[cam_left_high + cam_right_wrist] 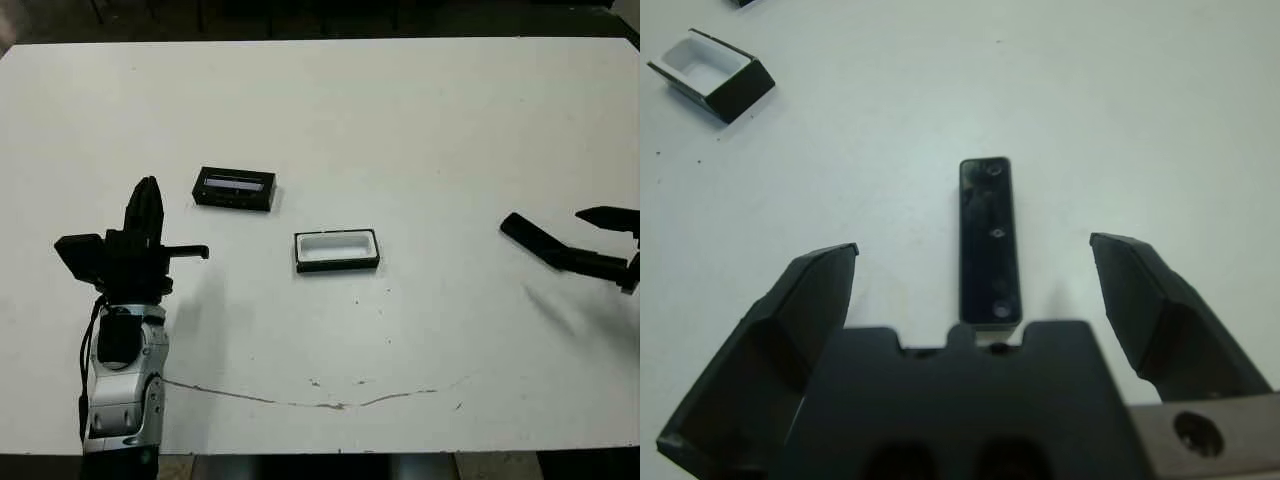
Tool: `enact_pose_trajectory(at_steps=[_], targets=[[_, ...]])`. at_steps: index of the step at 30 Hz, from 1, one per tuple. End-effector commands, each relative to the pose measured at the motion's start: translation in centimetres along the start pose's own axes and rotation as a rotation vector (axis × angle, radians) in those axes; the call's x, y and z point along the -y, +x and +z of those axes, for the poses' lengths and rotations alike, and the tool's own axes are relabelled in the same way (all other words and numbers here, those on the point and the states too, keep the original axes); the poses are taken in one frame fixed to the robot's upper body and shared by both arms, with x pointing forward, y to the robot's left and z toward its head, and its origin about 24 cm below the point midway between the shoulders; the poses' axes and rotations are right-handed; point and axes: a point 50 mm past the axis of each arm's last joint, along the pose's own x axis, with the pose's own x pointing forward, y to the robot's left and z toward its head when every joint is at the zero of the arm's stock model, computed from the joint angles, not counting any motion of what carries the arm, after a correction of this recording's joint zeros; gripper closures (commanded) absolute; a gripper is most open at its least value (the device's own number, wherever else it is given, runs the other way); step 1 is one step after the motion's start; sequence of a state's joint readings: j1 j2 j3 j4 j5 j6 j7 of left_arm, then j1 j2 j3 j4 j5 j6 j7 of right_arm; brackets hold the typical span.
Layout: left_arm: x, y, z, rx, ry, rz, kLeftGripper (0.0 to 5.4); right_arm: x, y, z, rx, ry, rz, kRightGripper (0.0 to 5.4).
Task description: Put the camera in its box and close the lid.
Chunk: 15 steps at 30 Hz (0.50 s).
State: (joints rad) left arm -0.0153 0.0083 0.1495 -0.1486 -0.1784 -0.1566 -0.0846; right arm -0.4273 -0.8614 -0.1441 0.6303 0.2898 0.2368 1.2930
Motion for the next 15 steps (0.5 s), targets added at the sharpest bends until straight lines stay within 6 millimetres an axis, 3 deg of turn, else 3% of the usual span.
enact_pose_trajectory(at_steps=[1,15], targets=[[-0.5,-0.2,-0.5,-0.038,0.019,-0.004,5.4,-0.6,0.4,-0.9,-0.002,0.025,0.005,0.01],[-0.6,-0.3,-0.4,-0.034,0.018,-0.007,5.4,-1.7,1.6,-2.8,-0.034,0.088,-0.025,0.01]])
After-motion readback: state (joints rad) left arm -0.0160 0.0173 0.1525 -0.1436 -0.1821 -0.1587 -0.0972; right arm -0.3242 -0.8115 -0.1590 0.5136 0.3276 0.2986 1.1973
